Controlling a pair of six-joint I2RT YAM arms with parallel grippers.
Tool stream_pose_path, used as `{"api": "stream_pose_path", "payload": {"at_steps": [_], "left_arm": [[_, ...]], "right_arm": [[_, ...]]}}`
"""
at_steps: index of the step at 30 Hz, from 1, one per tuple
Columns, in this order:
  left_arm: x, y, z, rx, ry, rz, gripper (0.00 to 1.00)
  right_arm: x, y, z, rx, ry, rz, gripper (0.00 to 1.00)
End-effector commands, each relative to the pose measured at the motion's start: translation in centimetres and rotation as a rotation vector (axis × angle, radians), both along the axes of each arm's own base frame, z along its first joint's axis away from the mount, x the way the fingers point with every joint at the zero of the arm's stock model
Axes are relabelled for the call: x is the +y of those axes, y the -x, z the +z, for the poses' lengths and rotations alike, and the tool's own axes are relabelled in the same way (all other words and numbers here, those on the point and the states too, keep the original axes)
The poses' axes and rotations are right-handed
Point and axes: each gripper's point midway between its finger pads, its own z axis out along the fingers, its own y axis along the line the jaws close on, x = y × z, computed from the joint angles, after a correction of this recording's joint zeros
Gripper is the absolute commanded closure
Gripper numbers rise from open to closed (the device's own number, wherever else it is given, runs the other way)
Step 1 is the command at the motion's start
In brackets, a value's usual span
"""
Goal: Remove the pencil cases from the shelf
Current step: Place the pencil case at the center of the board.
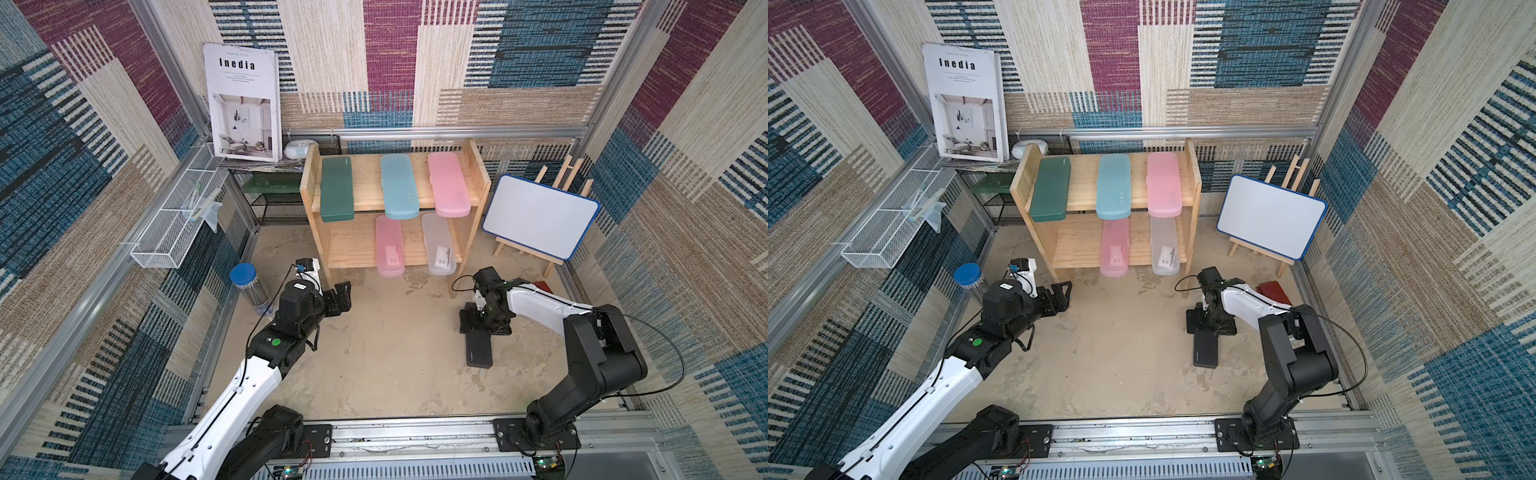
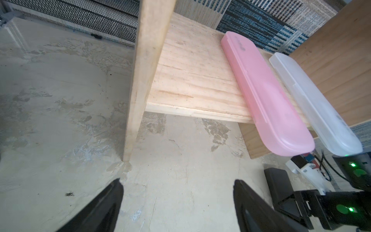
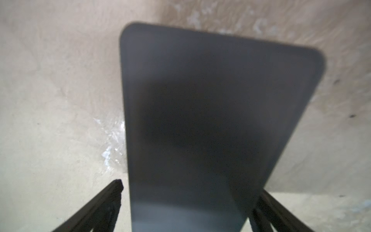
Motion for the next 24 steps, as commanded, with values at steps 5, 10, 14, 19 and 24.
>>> {"api": "stream_pose_path", "payload": {"at_steps": [5, 10, 14, 19, 24], "left_arm": [[-5.0, -0.4, 0.1, 0.056, 0.295, -0.168, 0.09], [-7.5, -0.9, 1.9, 0.047, 0.469, -0.254, 0.07], [-8.4, -1.1, 4.2, 0.003, 0.556, -0.301, 0.04], [-9.5, -1.6, 5.1, 0.027, 0.636, -0.342, 0.03], [-10.5, -2.6, 3.6, 0.09, 0.695, -0.352, 0.03]], "right_arm": [[-2.0, -3.6, 7.4, -0.293, 0.085, -0.033, 0.01], [-1.6, -4.5, 12.5, -0.523, -0.011, -0.053, 0.01], [-1.7, -4.4, 14.0, -0.529, -0.01, -0.063, 0.01], [-2.1, -4.5, 14.9, -0.553, 0.007, -0.066, 0.01], [-1.8, -4.8, 15.5, -0.566, -0.004, -0.059, 0.01]]}}
